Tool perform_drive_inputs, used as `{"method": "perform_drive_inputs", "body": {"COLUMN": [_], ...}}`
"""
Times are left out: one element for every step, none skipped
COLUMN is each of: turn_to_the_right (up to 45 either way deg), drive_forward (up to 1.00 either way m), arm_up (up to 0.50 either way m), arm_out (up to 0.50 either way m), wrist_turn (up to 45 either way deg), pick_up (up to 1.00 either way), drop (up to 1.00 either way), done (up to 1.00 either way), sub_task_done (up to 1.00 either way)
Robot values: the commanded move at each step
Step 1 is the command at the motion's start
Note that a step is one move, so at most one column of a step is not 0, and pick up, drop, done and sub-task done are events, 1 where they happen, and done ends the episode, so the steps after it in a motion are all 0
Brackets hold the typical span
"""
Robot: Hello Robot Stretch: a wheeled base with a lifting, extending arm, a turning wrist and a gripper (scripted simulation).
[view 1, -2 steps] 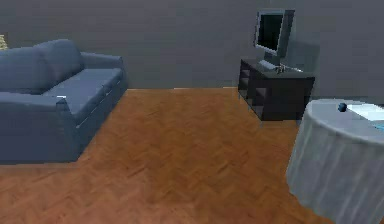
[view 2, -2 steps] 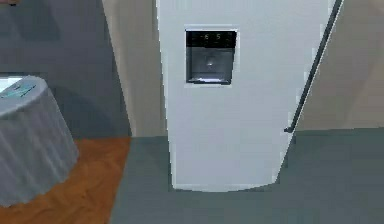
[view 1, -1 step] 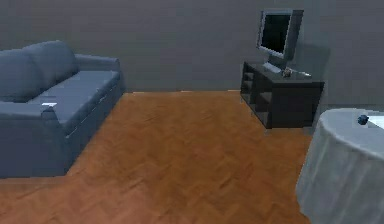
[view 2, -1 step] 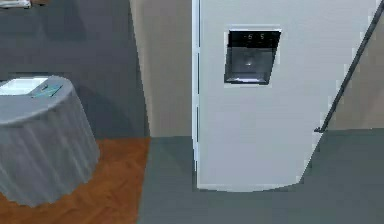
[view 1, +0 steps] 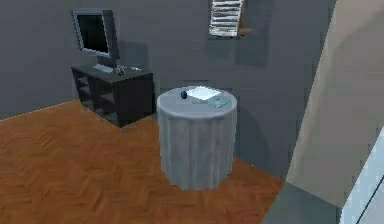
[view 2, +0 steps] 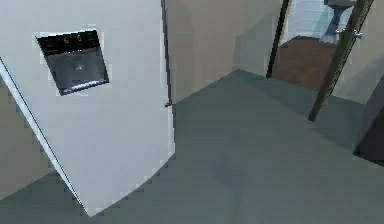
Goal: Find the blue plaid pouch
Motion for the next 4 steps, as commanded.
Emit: {"method": "perform_drive_inputs", "body": {"turn_to_the_right": [21.0,0.0,-18.0,0.0], "drive_forward": [0.00,0.45,0.00,0.00], "arm_up": [0.00,0.00,0.00,0.00], "arm_out": [0.00,0.00,0.00,0.00], "wrist_turn": [0.0,0.0,0.0,0.0], "pick_up": [0.00,0.00,0.00,0.00], "drop": [0.00,0.00,0.00,0.00], "done": [0.00,0.00,0.00,1.00], "sub_task_done": [0.00,0.00,0.00,0.00]}}
